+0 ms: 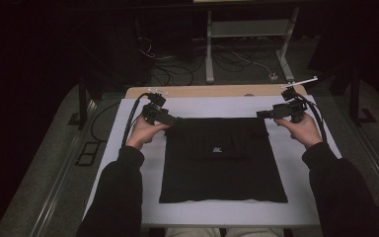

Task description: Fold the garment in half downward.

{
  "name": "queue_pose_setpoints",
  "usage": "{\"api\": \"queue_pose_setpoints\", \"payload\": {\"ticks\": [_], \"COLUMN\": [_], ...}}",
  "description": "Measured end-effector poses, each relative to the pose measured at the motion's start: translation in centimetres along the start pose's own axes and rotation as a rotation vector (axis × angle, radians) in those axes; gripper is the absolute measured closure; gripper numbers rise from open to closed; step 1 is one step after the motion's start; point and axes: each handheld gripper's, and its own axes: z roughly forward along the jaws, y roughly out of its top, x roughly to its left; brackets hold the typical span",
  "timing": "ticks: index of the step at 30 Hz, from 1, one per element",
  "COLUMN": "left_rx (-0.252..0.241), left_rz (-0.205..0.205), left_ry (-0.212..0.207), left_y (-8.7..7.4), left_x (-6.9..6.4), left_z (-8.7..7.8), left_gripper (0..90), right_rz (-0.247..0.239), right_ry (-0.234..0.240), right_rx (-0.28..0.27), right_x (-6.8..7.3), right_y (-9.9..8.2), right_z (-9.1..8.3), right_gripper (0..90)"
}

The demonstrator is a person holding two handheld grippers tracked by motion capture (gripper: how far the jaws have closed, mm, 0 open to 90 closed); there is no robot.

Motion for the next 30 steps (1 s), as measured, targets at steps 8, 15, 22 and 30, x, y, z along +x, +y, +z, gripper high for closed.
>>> {"api": "queue_pose_setpoints", "payload": {"ticks": [8,15,22,30], "left_rx": [0.002,-0.007,-0.017,-0.002], "left_rz": [0.022,0.039,0.028,0.02], "left_ry": [-0.016,-0.031,-0.052,-0.078], "left_y": [0.0,-0.2,-0.6,-1.1], "left_x": [-0.8,-1.3,-1.5,-1.7], "left_z": [0.2,0.2,0.6,1.5], "left_gripper": [0.0,0.0,0.0,0.0], "right_rz": [-0.042,-0.057,-0.069,-0.075], "right_ry": [0.03,0.043,0.058,0.071], "right_rx": [0.01,0.025,0.046,0.078], "right_x": [1.7,2.4,3.0,3.2], "right_y": [0.1,-0.1,-0.6,-1.4], "right_z": [0.3,0.9,1.9,3.3], "right_gripper": [0.0,0.0,0.0,0.0]}}
